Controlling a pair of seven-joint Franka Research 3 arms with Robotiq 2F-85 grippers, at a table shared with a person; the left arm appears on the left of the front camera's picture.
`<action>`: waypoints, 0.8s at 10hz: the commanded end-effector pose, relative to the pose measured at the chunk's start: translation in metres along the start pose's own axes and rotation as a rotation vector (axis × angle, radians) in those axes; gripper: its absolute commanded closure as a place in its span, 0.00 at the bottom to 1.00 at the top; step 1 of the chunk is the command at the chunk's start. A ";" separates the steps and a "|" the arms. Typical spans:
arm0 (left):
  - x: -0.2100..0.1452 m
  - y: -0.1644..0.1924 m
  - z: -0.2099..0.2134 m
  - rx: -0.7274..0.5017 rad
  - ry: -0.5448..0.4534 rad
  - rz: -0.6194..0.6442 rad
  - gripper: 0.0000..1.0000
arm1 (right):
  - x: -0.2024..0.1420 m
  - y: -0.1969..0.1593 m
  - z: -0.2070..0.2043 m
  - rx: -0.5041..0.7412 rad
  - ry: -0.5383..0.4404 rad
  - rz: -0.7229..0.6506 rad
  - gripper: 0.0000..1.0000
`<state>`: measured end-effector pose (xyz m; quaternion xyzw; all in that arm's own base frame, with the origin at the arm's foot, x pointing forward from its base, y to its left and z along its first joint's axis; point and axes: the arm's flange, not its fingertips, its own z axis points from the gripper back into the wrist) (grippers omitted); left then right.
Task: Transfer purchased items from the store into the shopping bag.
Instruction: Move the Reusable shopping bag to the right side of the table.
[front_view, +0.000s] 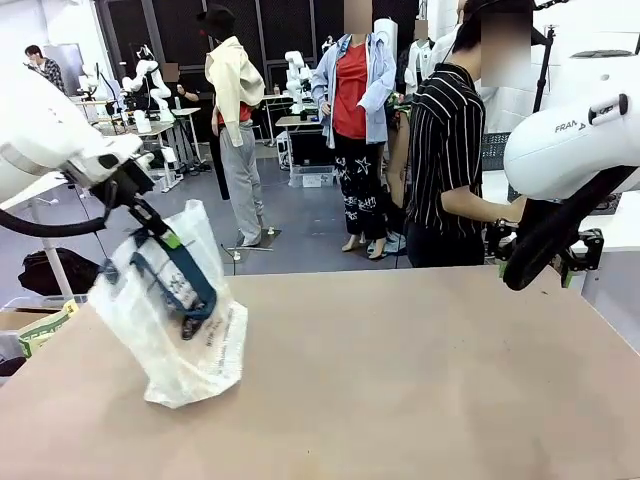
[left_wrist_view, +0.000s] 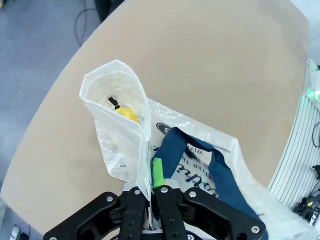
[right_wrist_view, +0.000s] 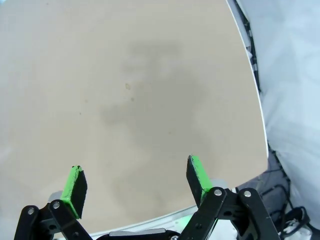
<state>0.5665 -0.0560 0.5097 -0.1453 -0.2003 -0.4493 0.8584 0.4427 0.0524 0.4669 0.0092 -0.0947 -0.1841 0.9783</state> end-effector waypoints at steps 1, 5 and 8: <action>-0.011 0.008 0.029 0.059 0.030 0.085 1.00 | 0.003 0.001 0.000 -0.016 0.000 0.010 0.00; -0.075 0.058 0.102 0.120 0.087 0.344 1.00 | 0.003 0.001 0.000 -0.016 0.000 0.010 0.00; -0.127 0.077 0.139 0.163 0.118 0.499 1.00 | 0.003 0.001 0.000 -0.016 0.000 0.010 0.00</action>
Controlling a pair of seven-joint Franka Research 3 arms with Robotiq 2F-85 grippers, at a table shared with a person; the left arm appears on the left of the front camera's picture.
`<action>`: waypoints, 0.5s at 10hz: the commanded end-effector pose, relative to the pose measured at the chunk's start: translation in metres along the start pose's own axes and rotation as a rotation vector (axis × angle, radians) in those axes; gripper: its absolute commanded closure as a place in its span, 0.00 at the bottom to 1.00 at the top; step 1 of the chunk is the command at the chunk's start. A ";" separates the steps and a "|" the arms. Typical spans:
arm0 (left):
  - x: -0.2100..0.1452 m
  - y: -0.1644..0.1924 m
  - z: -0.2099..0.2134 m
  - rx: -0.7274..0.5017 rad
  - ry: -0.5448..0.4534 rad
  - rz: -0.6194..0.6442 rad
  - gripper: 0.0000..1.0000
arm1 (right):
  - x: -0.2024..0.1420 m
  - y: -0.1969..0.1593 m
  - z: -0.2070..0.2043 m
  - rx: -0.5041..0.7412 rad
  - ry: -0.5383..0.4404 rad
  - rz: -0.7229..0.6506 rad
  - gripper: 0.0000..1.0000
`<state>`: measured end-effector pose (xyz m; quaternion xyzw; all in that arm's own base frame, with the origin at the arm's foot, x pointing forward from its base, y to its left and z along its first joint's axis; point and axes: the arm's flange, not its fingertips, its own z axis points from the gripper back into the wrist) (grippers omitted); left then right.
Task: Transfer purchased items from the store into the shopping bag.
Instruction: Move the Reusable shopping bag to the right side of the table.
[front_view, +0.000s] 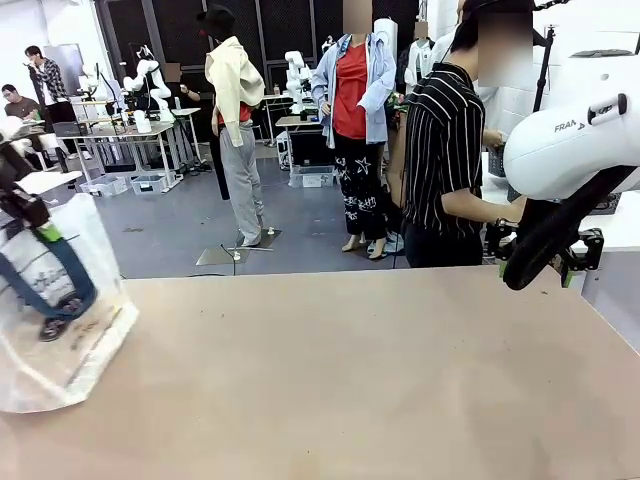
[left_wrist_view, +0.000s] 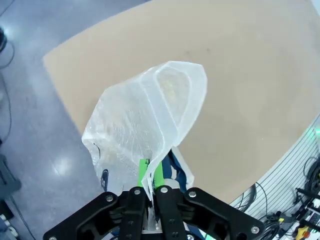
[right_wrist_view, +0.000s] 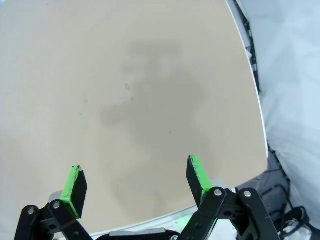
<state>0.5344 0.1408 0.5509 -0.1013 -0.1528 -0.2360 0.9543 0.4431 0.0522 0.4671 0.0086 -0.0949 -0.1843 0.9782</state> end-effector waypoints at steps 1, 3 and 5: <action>0.003 0.004 0.016 -0.001 -0.001 0.045 1.00 | 0.002 0.001 0.000 -0.015 0.000 0.010 0.00; 0.001 0.017 0.014 -0.021 -0.022 0.074 0.80 | 0.002 0.001 0.000 -0.015 0.000 0.010 0.00; 0.001 0.016 0.016 -0.018 -0.041 0.078 0.41 | 0.002 0.001 0.000 -0.015 0.000 0.010 0.00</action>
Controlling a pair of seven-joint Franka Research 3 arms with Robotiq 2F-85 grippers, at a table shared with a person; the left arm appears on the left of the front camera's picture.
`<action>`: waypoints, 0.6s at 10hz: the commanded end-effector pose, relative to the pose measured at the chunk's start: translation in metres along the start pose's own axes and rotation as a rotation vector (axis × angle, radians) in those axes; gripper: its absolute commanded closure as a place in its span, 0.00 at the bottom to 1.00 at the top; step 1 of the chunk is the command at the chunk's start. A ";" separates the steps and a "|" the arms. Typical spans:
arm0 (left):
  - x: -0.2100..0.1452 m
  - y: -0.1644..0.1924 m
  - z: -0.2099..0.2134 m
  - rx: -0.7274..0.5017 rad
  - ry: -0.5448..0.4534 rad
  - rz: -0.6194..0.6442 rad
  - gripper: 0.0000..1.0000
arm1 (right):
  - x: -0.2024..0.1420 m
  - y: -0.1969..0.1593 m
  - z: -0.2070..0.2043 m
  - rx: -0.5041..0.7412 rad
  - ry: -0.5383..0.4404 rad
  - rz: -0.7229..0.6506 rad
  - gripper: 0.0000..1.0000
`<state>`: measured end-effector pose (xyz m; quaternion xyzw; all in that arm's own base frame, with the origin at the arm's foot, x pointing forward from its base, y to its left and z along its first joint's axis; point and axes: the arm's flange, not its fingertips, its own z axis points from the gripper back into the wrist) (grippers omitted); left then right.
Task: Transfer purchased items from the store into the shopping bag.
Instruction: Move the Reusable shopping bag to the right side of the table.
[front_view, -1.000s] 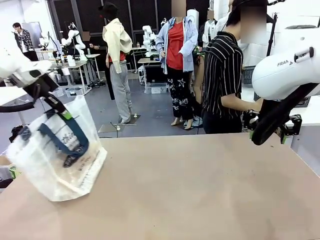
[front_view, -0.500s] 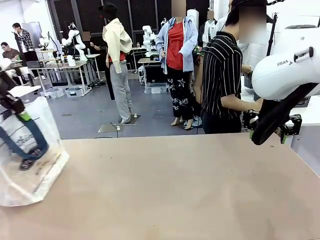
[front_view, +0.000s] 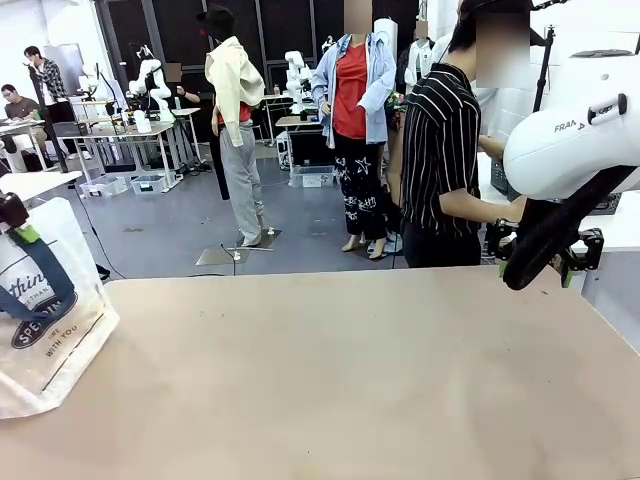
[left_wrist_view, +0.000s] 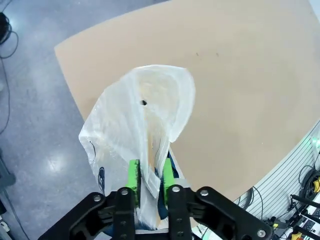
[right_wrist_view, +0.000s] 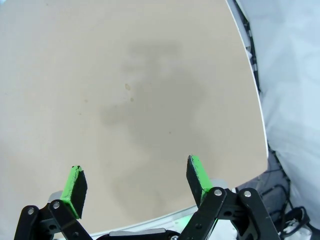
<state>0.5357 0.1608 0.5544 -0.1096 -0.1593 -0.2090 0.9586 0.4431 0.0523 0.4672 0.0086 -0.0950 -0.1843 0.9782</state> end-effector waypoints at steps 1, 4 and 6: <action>0.007 -0.005 0.011 -0.007 -0.035 0.021 0.21 | 0.002 0.001 0.000 -0.015 0.000 0.010 0.00; 0.006 -0.027 0.034 0.087 -0.161 0.020 0.00 | 0.002 0.001 0.000 -0.015 0.000 0.010 0.00; 0.009 -0.054 0.056 0.178 -0.250 -0.007 0.00 | 0.002 0.001 0.000 -0.015 0.000 0.010 0.00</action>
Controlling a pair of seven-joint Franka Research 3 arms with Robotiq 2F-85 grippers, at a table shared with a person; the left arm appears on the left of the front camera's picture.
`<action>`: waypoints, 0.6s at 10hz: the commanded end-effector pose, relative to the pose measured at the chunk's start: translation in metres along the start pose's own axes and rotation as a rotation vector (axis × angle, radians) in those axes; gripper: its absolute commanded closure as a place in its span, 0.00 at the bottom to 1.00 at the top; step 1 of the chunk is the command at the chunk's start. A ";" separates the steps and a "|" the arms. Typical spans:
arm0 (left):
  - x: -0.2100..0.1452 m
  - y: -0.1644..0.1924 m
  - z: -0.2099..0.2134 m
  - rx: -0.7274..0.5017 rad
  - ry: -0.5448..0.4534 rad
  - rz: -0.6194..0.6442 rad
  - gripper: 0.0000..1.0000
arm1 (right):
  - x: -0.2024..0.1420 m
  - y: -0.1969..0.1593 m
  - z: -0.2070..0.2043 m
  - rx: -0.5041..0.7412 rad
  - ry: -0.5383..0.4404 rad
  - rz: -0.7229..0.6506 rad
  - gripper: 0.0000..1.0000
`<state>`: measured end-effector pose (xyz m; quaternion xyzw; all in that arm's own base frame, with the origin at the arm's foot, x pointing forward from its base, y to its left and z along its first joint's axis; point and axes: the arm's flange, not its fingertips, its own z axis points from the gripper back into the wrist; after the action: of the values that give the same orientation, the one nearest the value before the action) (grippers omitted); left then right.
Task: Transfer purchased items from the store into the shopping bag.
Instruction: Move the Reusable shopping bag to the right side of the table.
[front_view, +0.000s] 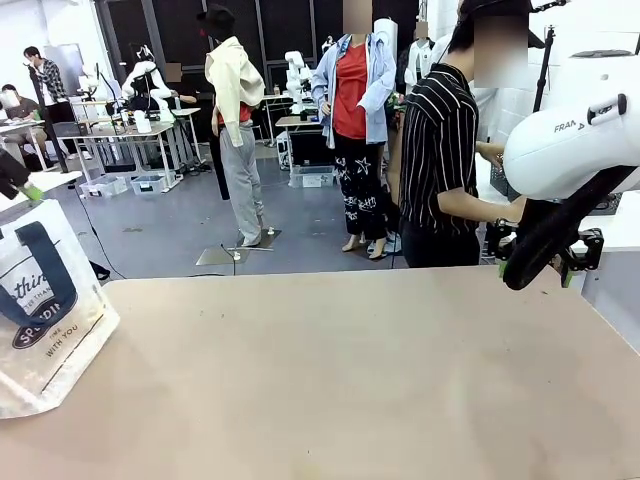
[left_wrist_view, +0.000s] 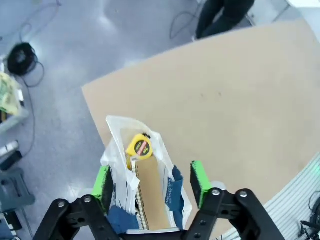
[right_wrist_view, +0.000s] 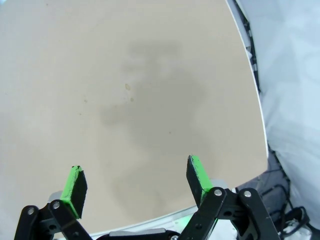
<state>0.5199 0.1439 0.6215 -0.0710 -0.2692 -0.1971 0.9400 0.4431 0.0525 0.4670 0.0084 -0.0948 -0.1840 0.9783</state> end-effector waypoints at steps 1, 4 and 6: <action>-0.001 -0.042 0.006 0.090 -0.071 -0.042 0.00 | 0.002 0.000 0.000 -0.015 0.000 0.009 0.00; 0.027 -0.117 -0.005 0.122 -0.067 -0.198 0.00 | 0.002 0.000 0.000 -0.015 0.000 0.009 0.00; 0.050 -0.157 -0.052 0.083 0.023 -0.331 0.00 | 0.002 0.000 0.000 -0.015 0.000 0.009 0.00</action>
<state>0.5038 -0.0201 0.6234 0.0030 -0.2942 -0.3226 0.8997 0.4431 0.0534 0.4671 0.0080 -0.0950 -0.1831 0.9785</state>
